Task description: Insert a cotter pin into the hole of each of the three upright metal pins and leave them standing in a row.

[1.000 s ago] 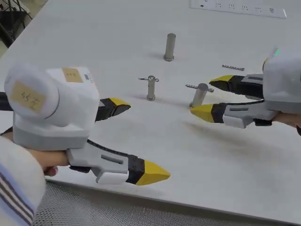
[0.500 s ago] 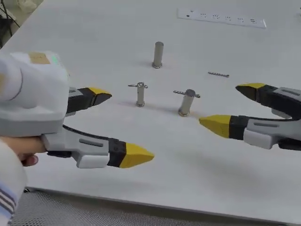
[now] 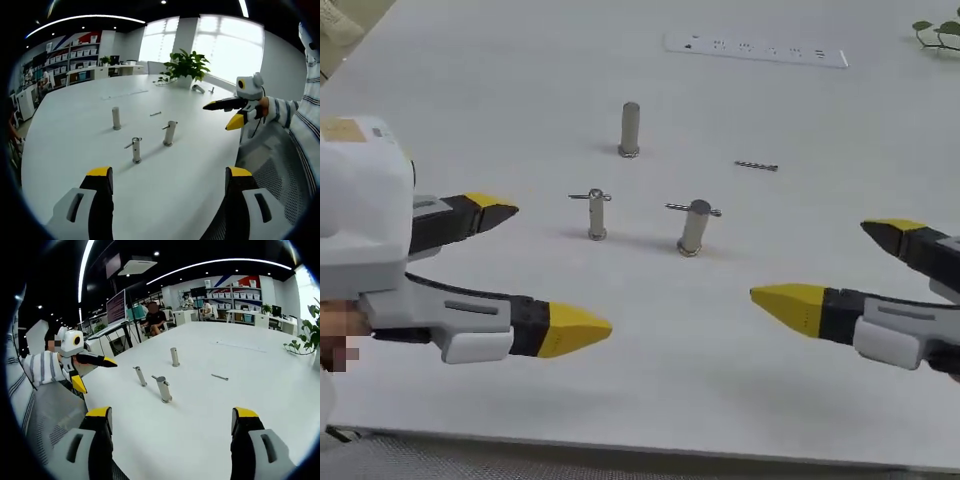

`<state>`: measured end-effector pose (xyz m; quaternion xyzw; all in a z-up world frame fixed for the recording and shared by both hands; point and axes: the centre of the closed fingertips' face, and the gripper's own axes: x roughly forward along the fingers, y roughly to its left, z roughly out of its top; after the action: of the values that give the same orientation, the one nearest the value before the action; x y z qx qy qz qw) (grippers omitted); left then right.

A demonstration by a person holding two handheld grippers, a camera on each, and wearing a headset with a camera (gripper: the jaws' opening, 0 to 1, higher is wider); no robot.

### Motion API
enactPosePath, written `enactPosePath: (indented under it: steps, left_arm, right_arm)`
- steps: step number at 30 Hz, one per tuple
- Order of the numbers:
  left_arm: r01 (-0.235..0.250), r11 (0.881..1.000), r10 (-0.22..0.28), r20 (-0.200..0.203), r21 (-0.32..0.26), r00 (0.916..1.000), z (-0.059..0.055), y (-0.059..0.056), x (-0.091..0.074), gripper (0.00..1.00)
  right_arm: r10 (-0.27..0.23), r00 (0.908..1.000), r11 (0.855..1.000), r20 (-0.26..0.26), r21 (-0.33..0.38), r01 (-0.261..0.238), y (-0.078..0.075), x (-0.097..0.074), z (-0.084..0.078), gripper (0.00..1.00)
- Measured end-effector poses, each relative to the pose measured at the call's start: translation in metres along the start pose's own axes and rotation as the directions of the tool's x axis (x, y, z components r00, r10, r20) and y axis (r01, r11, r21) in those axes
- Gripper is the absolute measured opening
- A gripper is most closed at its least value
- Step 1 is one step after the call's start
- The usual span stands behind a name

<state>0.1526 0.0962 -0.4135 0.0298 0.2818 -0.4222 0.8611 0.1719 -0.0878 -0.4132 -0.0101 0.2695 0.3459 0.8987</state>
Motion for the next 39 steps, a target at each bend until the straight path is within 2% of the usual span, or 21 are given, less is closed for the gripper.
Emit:
enactPosePath:
  steps: [2,8,13,16,19,22,27,30,31,34,39]
  left_arm:
    - [-0.004,1.0,0.004,-0.004,0.003,1.0,0.001,0.004,0.0,0.92]
    - [-0.013,1.0,0.014,-0.01,0.023,0.9999,0.011,0.014,0.001,0.92]
    - [-0.02,0.999,0.02,0.005,0.04,0.9998,0.029,0.024,0.008,0.91]
    - [-0.031,0.999,0.031,0.015,0.029,0.9994,0.04,0.033,0.012,0.91]
    - [-0.034,0.999,0.032,0.046,0.038,0.9984,0.056,0.042,0.018,0.91]
    - [-0.029,0.999,0.026,0.048,0.043,0.9985,0.065,0.048,0.024,0.9]
    - [-0.031,0.998,0.028,0.056,0.053,0.998,0.082,0.067,0.039,0.84]
    - [-0.014,0.999,0.01,0.073,0.051,0.9973,0.093,0.072,0.047,0.79]
    - [-0.011,0.998,0.008,0.071,0.055,0.9974,0.094,0.073,0.051,0.78]
    - [-0.006,0.996,0.003,0.031,0.092,0.9995,0.097,0.083,0.064,0.76]
    - [-0.013,0.996,0.011,0.023,0.091,0.9997,0.104,0.099,0.085,0.7]
  right_arm:
    - [-0.019,0.9995,1.0,-0.027,0.003,0.019,-0.004,0.001,-0.007,0.98]
    - [-0.036,0.9993,0.999,-0.012,0.04,0.036,-0.007,0.0,-0.005,0.98]
    - [-0.043,0.999,0.998,-0.014,0.039,0.044,-0.008,-0.003,-0.004,0.98]
    - [-0.053,0.9983,0.998,-0.022,0.029,0.054,-0.009,-0.006,-0.004,0.98]
    - [-0.069,0.997,0.997,-0.033,0.018,0.07,-0.013,-0.01,-0.004,0.98]
    - [-0.083,0.996,0.996,-0.031,0.017,0.084,-0.016,-0.014,-0.002,0.98]
    - [-0.117,0.9925,0.993,-0.037,0.016,0.117,-0.021,-0.022,-0.003,0.98]
    - [-0.131,0.9906,0.991,-0.039,0.027,0.132,-0.024,-0.027,-0.004,0.98]
    - [-0.135,0.99,0.99,-0.041,0.031,0.137,-0.025,-0.028,-0.005,0.98]
    - [-0.161,0.9858,0.986,-0.048,0.027,0.162,-0.029,-0.033,-0.006,0.98]
    - [-0.171,0.9841,0.984,-0.05,0.045,0.173,-0.031,-0.036,-0.007,0.98]
